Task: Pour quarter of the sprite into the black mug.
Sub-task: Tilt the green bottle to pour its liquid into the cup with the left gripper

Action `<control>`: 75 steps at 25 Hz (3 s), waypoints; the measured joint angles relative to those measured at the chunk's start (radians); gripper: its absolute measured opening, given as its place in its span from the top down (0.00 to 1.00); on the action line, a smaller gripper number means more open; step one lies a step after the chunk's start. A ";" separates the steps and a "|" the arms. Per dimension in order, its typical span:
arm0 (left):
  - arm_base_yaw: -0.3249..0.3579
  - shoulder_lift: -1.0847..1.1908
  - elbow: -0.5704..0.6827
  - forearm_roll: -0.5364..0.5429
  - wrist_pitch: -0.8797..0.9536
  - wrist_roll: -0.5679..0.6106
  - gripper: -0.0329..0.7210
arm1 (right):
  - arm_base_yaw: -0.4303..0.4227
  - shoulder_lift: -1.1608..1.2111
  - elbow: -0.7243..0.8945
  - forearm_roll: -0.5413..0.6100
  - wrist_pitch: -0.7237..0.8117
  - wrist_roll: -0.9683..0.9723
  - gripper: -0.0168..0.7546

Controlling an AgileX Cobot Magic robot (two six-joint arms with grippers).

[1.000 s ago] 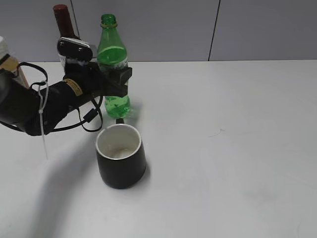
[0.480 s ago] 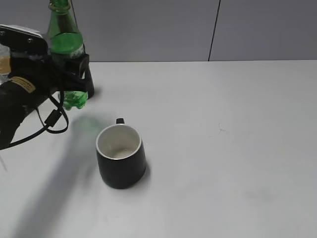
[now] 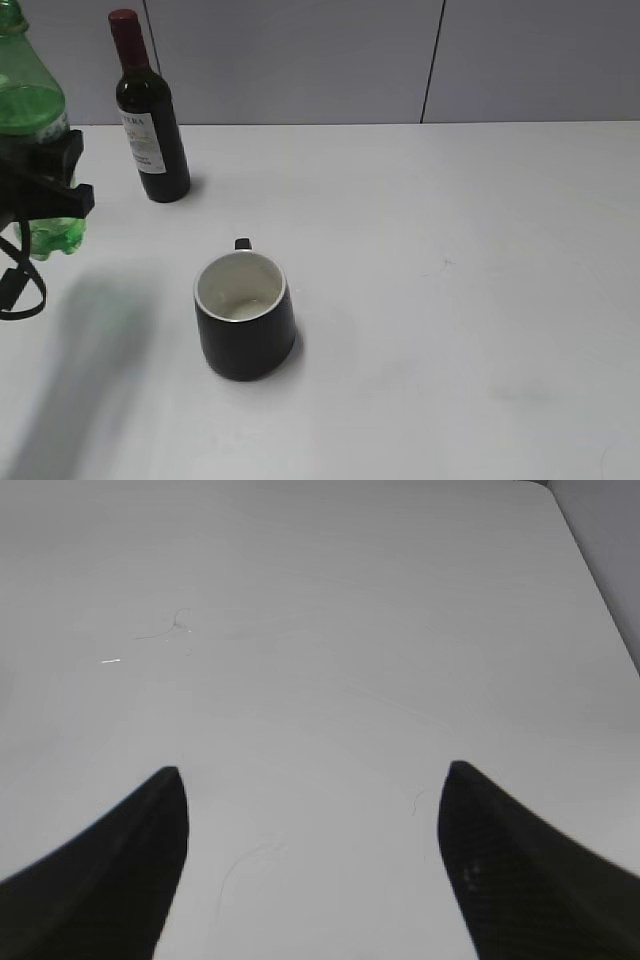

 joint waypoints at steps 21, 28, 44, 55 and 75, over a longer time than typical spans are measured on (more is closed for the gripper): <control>-0.185 -0.157 0.051 -0.355 0.078 0.664 0.38 | 0.000 0.000 0.000 0.000 0.000 0.001 0.21; -0.243 -0.154 0.051 -0.481 0.039 0.854 0.38 | 0.000 0.000 0.000 0.000 0.000 0.000 0.21; -0.267 -0.058 0.107 -0.443 -0.050 0.936 0.38 | 0.000 0.000 0.000 0.000 0.000 0.000 0.21; -0.267 -0.052 0.071 -0.440 -0.056 1.008 0.38 | 0.000 0.000 0.000 0.000 0.000 0.000 0.21; -0.267 -0.048 0.064 -0.465 -0.042 1.183 0.38 | 0.000 0.000 0.000 0.000 0.000 0.001 0.21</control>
